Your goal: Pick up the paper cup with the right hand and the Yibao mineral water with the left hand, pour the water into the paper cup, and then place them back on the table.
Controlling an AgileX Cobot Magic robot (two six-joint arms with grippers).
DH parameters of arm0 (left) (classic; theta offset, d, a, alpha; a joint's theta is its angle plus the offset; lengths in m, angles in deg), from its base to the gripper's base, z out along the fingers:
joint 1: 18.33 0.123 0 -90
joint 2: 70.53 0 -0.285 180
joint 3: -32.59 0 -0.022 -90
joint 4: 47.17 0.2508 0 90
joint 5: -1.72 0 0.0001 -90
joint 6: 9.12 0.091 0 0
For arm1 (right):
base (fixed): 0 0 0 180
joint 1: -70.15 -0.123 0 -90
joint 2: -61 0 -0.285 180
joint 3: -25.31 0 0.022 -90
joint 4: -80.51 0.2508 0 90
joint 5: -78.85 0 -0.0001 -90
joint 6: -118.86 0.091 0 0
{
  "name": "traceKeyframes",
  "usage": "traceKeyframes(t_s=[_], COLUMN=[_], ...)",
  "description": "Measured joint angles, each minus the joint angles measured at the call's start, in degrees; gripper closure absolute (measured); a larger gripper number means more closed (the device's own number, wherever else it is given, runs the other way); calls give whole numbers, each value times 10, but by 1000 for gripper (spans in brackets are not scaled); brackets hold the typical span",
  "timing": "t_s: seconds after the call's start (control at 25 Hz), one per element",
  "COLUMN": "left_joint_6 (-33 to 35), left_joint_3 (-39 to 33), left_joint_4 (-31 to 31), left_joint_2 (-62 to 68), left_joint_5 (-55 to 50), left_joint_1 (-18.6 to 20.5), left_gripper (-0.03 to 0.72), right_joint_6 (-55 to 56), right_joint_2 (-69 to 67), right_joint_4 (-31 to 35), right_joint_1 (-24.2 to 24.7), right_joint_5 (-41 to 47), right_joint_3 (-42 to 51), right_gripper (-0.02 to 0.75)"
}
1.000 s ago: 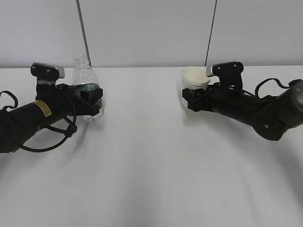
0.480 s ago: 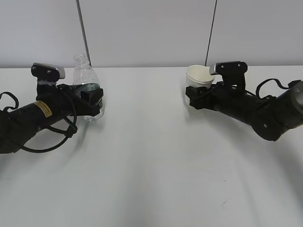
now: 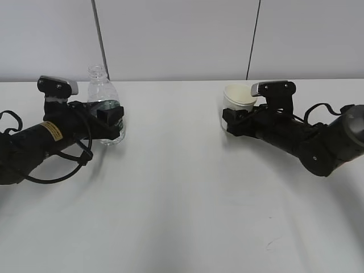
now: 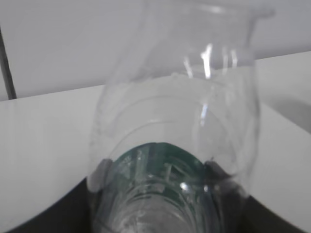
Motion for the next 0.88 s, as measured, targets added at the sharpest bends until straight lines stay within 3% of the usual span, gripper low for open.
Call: traceKeyframes(t_s=[0.88], left_joint_6=[1], left_joint_3=[1], left_joint_4=[-3], left_joint_2=[5], left_joint_5=[7], left_joint_1=[0], left_gripper=[325], right_joint_6=[-2], right_joint_2=[-18], right_joint_4=[2], right_joint_1=[0], right_joint_5=[-15], right_joint_3=[0], right_gripper=[232])
